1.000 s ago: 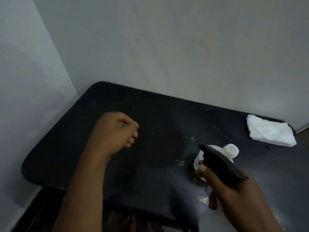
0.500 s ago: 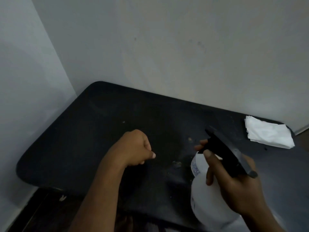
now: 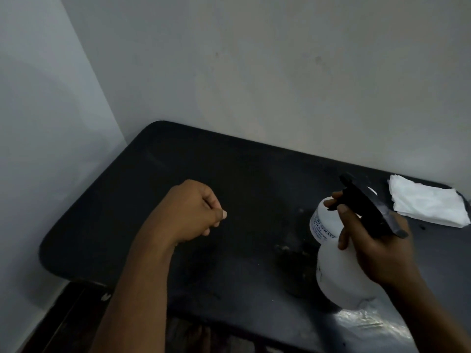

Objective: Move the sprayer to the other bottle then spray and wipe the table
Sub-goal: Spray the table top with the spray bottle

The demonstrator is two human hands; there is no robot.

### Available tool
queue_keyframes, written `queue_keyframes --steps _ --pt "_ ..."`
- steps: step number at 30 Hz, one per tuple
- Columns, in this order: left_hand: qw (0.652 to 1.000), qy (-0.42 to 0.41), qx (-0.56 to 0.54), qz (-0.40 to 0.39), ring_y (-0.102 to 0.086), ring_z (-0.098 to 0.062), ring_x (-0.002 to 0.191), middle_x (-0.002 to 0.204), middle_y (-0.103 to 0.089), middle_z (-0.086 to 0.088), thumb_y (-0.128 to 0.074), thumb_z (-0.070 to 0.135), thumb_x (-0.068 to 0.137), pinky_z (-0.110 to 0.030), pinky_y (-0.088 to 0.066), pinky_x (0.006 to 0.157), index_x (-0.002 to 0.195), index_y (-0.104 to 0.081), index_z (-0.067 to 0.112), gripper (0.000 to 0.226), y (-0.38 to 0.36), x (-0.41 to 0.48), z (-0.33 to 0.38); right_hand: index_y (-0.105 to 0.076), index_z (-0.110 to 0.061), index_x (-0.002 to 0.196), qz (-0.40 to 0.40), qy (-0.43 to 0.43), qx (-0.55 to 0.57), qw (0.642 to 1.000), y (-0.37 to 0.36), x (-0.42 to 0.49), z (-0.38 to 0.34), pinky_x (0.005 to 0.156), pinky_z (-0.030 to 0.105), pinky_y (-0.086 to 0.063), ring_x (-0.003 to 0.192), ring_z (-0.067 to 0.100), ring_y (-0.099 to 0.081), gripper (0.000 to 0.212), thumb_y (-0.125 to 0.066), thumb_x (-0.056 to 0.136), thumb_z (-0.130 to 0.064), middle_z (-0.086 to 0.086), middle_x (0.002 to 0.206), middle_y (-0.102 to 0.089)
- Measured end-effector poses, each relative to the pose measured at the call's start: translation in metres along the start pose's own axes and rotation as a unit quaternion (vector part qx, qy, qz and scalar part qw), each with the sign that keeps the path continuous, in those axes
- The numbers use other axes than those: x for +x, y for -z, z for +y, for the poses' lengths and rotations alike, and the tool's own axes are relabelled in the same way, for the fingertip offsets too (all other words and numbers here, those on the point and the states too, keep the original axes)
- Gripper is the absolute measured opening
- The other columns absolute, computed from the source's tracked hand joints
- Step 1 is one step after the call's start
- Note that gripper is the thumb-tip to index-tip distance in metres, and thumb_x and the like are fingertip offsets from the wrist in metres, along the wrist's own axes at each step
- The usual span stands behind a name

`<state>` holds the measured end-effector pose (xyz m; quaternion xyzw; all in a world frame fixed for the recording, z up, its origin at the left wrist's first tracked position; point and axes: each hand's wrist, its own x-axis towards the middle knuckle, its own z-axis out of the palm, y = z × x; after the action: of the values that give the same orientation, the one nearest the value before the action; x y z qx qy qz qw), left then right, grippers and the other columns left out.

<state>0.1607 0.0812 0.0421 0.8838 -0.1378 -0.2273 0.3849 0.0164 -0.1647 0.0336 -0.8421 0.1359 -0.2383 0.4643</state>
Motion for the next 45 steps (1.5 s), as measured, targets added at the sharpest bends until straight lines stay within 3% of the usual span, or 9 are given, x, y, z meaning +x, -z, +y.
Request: queue_keyframes --steps 6,9,15,21,25,30,37,41,45 --pt "1.000 0.002 -0.002 0.007 -0.062 0.000 0.044 0.065 -0.074 0.004 -0.072 0.022 0.084 -0.023 -0.049 0.052 0.074 -0.070 0.018 0.010 0.001 0.000 0.000 -0.072 -0.024 0.094 -0.105 0.016 -0.040 0.994 0.028 -0.014 -0.003 0.056 0.014 -0.048 0.044 0.016 -0.060 0.017 -0.057 0.087 -0.023 -0.012 0.058 -0.069" --pt "1.000 0.002 -0.010 0.017 -0.061 0.000 0.044 0.065 -0.074 0.003 -0.072 0.022 0.084 -0.023 -0.049 0.051 0.074 -0.070 0.018 0.011 0.001 -0.001 0.000 -0.071 -0.028 0.102 -0.218 -0.028 -0.056 0.974 0.049 -0.021 0.002 0.053 0.022 -0.050 0.039 0.016 -0.056 0.021 -0.056 0.088 -0.031 0.012 0.047 -0.060" --pt "1.000 -0.008 -0.001 0.018 -0.064 0.000 0.047 0.067 -0.074 0.004 -0.066 0.017 0.087 -0.015 -0.042 0.048 0.077 -0.069 0.020 0.010 0.000 -0.001 0.004 -0.070 -0.029 0.099 -0.343 -0.156 -0.111 0.920 0.068 -0.017 0.016 0.049 0.028 -0.051 0.045 0.016 -0.056 0.017 -0.060 0.093 -0.017 0.016 0.088 -0.071" --pt "0.999 -0.017 -0.005 0.037 -0.066 -0.002 0.049 0.067 -0.074 0.004 -0.064 0.015 0.087 -0.016 -0.043 0.048 0.078 -0.069 0.019 0.011 -0.002 0.000 0.007 -0.071 -0.020 0.090 -0.345 -0.168 -0.112 0.917 0.060 -0.012 0.010 0.048 0.028 -0.048 0.042 0.014 -0.051 0.011 -0.062 0.092 -0.013 0.010 0.085 -0.073" --pt "0.998 -0.018 -0.009 0.052 -0.065 -0.002 0.048 0.067 -0.074 0.004 -0.063 0.014 0.087 -0.018 -0.044 0.049 0.078 -0.069 0.019 0.011 0.001 0.001 0.004 -0.072 -0.024 0.096 -0.318 -0.122 -0.084 0.937 0.050 -0.012 -0.002 0.049 0.023 -0.049 0.040 0.010 -0.053 0.032 -0.065 0.077 -0.049 0.012 0.065 -0.069" --pt "0.999 -0.026 -0.012 0.044 -0.064 -0.001 0.048 0.068 -0.074 0.004 -0.063 0.014 0.087 -0.016 -0.043 0.049 0.078 -0.068 0.021 0.012 0.002 0.001 -0.001 -0.065 -0.030 0.113 -0.351 -0.054 -0.070 0.932 0.063 -0.006 0.000 0.064 0.022 -0.053 0.054 0.017 -0.063 0.046 -0.058 0.083 -0.064 0.011 0.064 -0.067" --pt "0.999 -0.028 -0.009 0.019 -0.066 -0.002 0.051 0.069 -0.075 0.007 -0.066 0.020 0.087 -0.013 -0.043 0.047 0.079 -0.069 0.023 0.009 0.007 0.004 -0.005 -0.064 -0.037 0.116 -0.248 0.028 -0.015 0.968 0.072 0.006 0.001 0.070 0.031 -0.056 0.074 0.019 -0.070 0.034 -0.050 0.091 -0.057 -0.002 0.118 -0.069" --pt "0.999 -0.036 -0.007 -0.011 -0.065 -0.001 0.050 0.069 -0.074 0.009 -0.067 0.023 0.087 -0.010 -0.040 0.041 0.080 -0.069 0.024 0.007 0.002 0.003 -0.004 -0.063 -0.038 0.117 -0.241 0.022 0.072 0.968 0.027 -0.001 -0.004 0.083 0.030 -0.055 0.087 0.018 -0.071 0.040 -0.067 0.081 -0.055 -0.005 0.122 -0.067" --pt "0.998 -0.032 -0.016 0.043 -0.064 -0.002 0.046 0.067 -0.074 0.008 -0.065 0.018 0.087 -0.014 -0.043 0.045 0.077 -0.069 0.022 0.011 0.010 0.002 -0.011 -0.062 -0.014 0.115 -0.224 0.005 0.091 0.970 -0.007 -0.002 0.006 0.087 0.023 -0.053 0.103 0.020 -0.068 0.036 -0.071 0.081 -0.021 -0.006 0.122 -0.068"
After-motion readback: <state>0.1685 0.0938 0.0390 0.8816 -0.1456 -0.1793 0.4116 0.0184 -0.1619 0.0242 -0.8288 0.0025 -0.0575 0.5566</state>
